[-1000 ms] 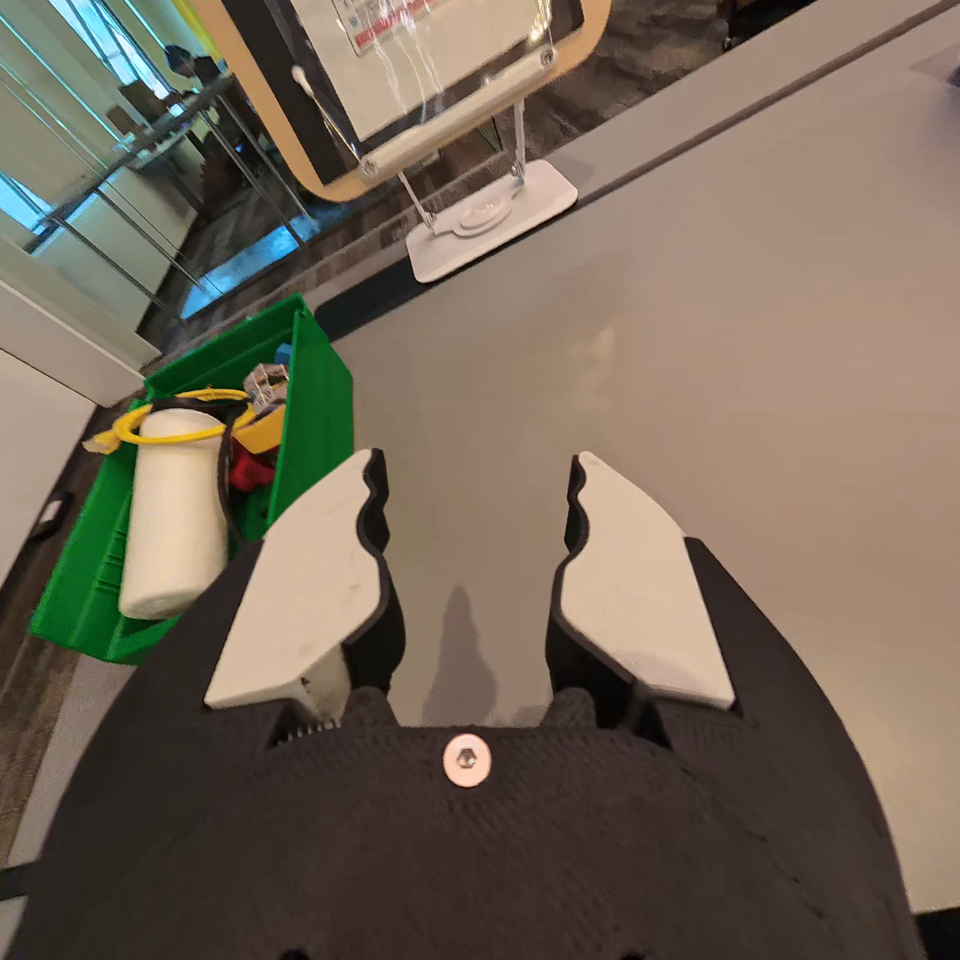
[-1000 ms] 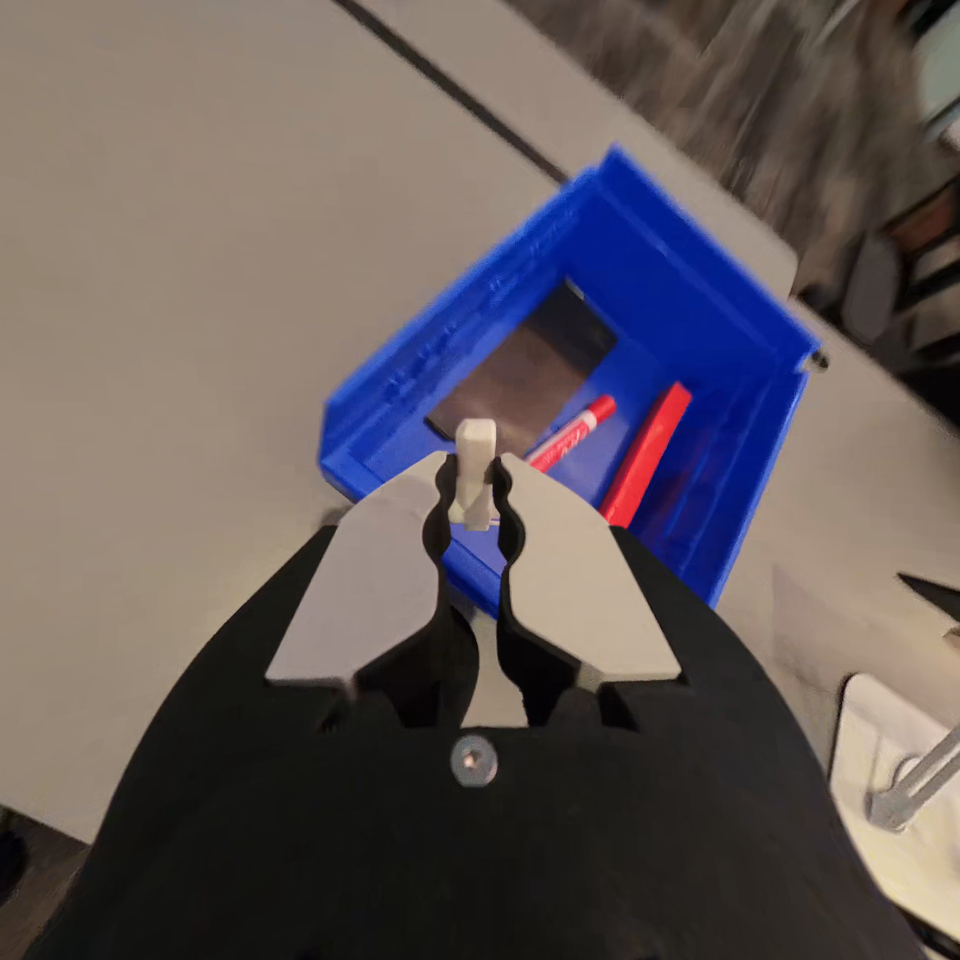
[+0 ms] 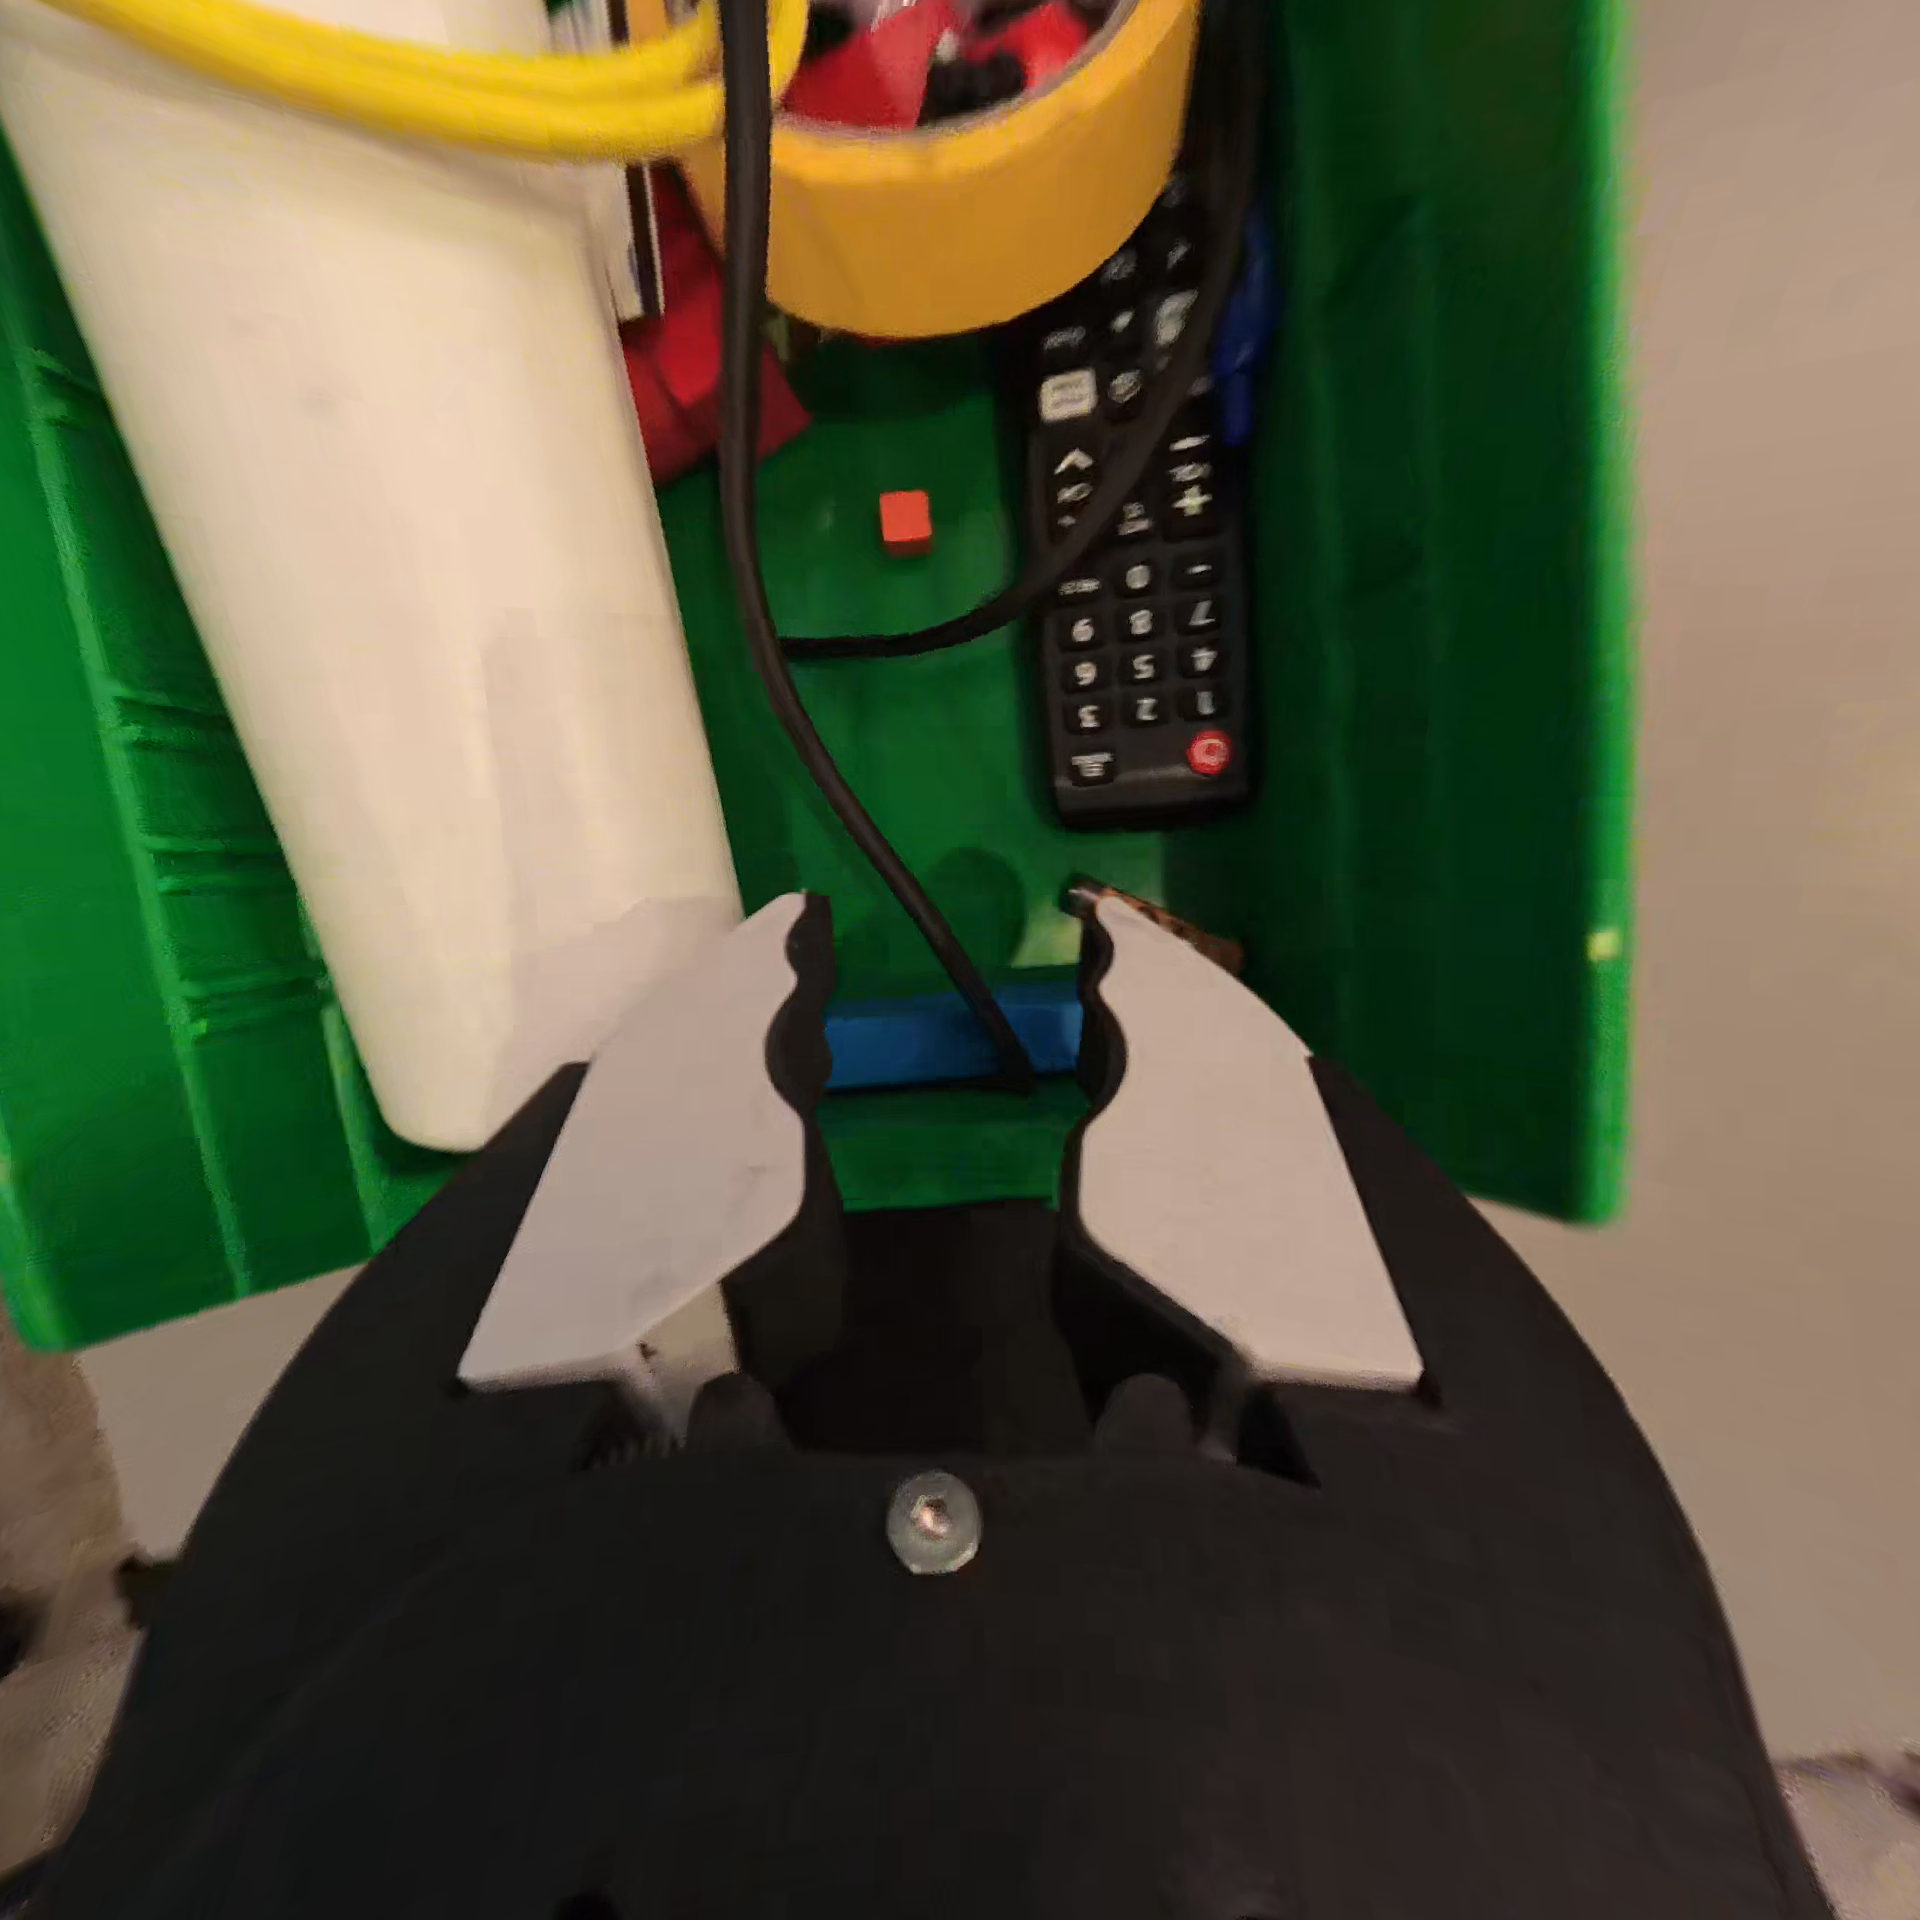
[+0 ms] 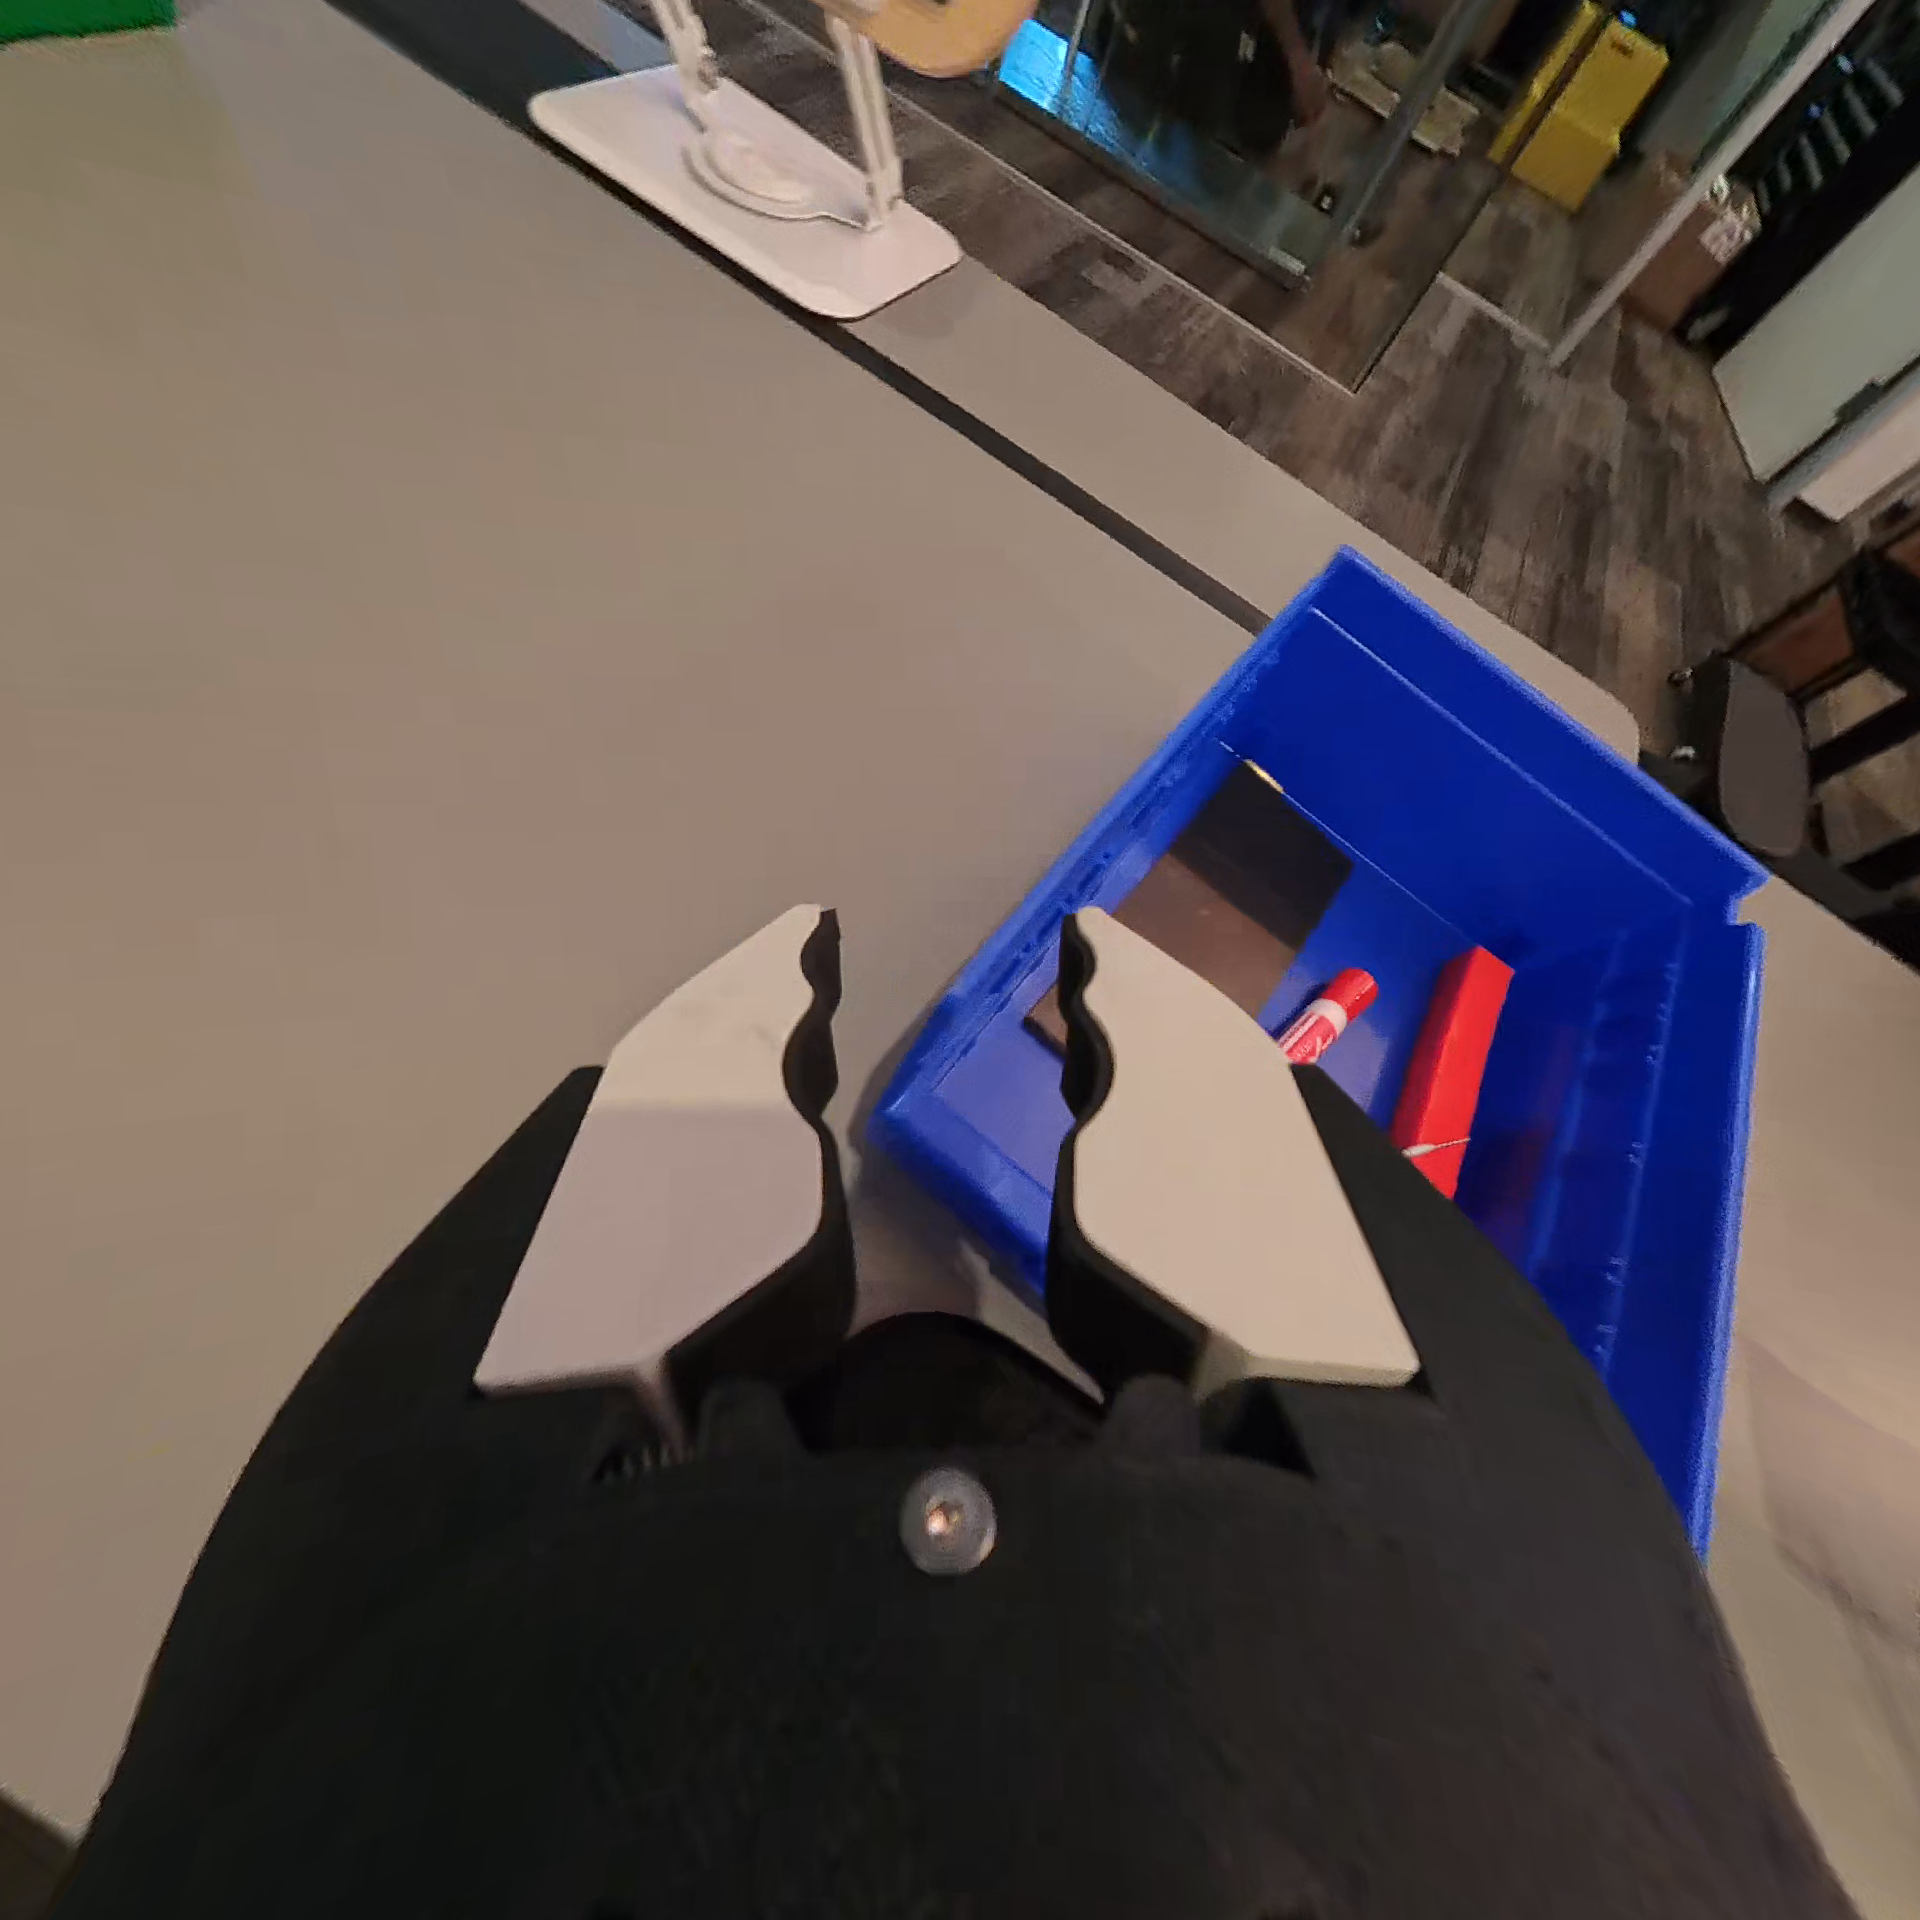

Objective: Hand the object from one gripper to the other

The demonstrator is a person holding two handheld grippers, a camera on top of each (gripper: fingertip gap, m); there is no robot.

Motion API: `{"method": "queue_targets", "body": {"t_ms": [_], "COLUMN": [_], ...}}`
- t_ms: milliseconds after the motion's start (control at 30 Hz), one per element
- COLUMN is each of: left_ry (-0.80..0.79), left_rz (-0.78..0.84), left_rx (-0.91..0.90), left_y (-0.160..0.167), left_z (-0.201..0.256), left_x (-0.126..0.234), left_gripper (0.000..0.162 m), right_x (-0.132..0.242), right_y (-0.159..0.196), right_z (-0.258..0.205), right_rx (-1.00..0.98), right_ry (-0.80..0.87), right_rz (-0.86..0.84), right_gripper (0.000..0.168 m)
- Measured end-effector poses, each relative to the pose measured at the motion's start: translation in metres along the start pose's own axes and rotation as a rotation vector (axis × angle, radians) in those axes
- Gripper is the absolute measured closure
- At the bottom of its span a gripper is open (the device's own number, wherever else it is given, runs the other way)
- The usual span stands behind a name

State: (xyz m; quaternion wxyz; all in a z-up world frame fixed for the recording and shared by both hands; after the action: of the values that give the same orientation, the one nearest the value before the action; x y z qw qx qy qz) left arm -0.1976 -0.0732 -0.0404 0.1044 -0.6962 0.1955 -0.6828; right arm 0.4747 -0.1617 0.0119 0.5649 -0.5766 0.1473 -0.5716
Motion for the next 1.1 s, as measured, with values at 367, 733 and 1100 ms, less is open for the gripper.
{"method": "queue_targets", "body": {"t_ms": [367, 733, 1100], "left_ry": [-0.117, 0.031, 0.070], "left_rz": [0.112, 0.121, 0.069], "left_rx": [-0.079, -0.128, -0.137], "left_y": [-0.042, -0.151, -0.153], "left_z": [-0.002, 0.001, -0.008], "left_x": [-0.003, -0.037, -0.052], "left_gripper": [0.117, 0.103, 0.117], "right_x": [0.035, 0.061, 0.099], "right_y": [-0.003, 0.040, 0.084], "right_z": [-0.040, -0.059, -0.057], "right_rx": [0.138, 0.119, 0.011], "right_ry": [-0.034, 0.015, 0.068], "right_rz": [0.027, -0.052, -0.077], "right_gripper": [0.127, 0.127, 0.130]}}
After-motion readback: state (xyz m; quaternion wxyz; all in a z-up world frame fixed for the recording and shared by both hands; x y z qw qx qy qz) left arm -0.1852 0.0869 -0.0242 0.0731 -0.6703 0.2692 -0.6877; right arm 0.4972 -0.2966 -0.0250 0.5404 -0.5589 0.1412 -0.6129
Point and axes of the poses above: each gripper's, where its closed fingertips meet, x back along the fingers, y out of its underside, z = x × y across the jaws, the point moved 8 cm from there along x, back along the fingers, and after that the axes turned 1 degree about -z, right-handed, at the moved point
